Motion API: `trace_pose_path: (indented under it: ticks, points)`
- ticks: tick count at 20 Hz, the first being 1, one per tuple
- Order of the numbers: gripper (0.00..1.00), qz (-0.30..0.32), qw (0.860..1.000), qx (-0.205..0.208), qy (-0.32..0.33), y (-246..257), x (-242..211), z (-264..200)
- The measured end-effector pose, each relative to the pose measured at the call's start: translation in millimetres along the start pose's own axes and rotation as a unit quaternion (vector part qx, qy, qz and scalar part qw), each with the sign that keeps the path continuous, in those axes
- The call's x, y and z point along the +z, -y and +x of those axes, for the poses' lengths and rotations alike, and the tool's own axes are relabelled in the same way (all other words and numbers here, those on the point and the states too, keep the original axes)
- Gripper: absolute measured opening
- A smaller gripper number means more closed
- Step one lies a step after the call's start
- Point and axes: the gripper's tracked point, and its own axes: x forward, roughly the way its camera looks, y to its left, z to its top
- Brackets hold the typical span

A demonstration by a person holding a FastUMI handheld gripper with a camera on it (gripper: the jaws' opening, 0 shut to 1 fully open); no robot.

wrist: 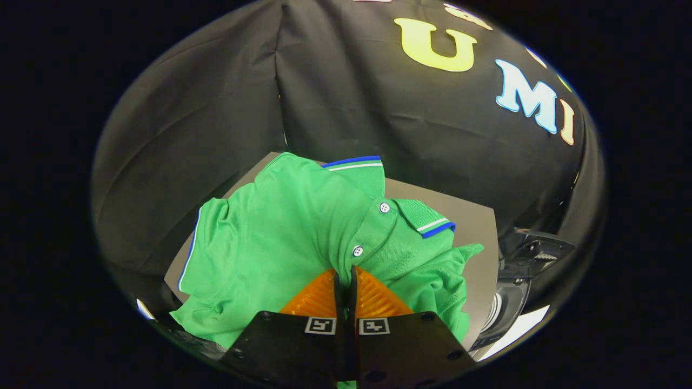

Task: Put the clothes into the washing machine and then close the washing machine lid.

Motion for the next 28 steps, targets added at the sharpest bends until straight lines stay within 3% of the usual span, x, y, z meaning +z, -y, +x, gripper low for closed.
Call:
trace_pose_path:
  ticks: [11,20,28]
  points:
    - [0.02,0.032,0.998,0.036,0.038,-0.5,9.7,-6.7]
    - [0.01,0.052,0.981,0.073,0.174,3.2,85.0,-97.9]
    - [0.01,0.062,0.975,0.073,0.203,38.6,91.0,-130.0]
